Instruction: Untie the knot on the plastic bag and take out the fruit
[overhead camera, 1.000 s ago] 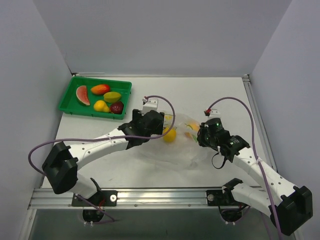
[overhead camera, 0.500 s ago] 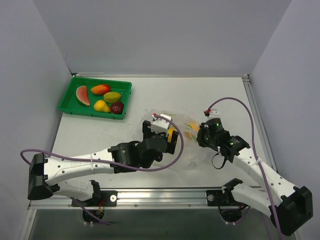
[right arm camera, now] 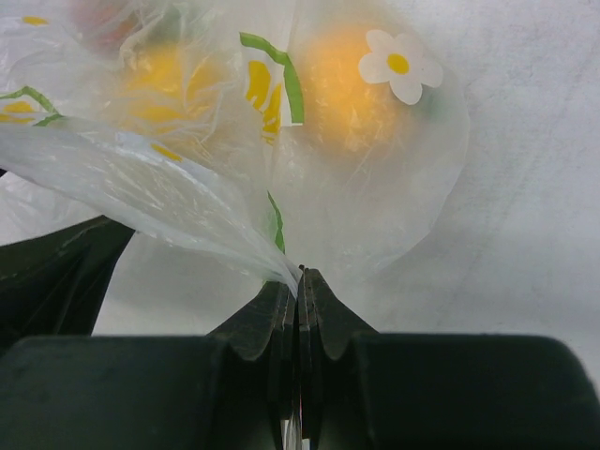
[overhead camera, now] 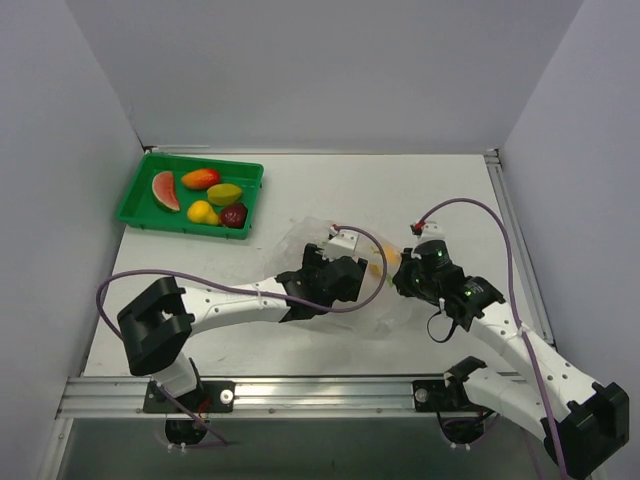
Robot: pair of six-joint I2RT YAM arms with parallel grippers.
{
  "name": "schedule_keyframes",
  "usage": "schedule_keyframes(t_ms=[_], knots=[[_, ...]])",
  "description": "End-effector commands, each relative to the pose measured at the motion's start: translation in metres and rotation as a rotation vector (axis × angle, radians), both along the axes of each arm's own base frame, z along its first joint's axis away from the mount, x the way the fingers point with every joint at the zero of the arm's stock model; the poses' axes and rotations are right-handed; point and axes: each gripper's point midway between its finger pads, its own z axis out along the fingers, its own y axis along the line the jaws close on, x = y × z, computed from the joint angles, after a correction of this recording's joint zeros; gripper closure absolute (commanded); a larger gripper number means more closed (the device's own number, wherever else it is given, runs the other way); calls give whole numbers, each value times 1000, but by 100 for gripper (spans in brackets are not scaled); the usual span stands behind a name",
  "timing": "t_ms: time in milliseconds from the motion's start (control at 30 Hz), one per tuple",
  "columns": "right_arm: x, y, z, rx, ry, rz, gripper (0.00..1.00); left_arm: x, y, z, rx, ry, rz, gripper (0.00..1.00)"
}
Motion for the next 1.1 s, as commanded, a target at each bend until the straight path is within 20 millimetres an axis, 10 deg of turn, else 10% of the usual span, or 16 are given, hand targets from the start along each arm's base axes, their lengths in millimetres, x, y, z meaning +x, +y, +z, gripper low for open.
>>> schedule_keyframes(t_ms=[0, 633, 933, 1067], knots=[[-7, 4, -3, 20, 13, 15, 100, 16, -26, 19, -116, -52, -39, 2], [-19, 28, -16, 63, 109, 135, 100, 80, -30, -67, 42, -92, 10, 9], [-16, 24, -15, 43, 94, 123, 100, 76, -20, -30, 5, -141, 6, 66], [-9, 17, -11, 13, 64, 91, 100, 65, -15, -4, -20, -133, -17, 68]])
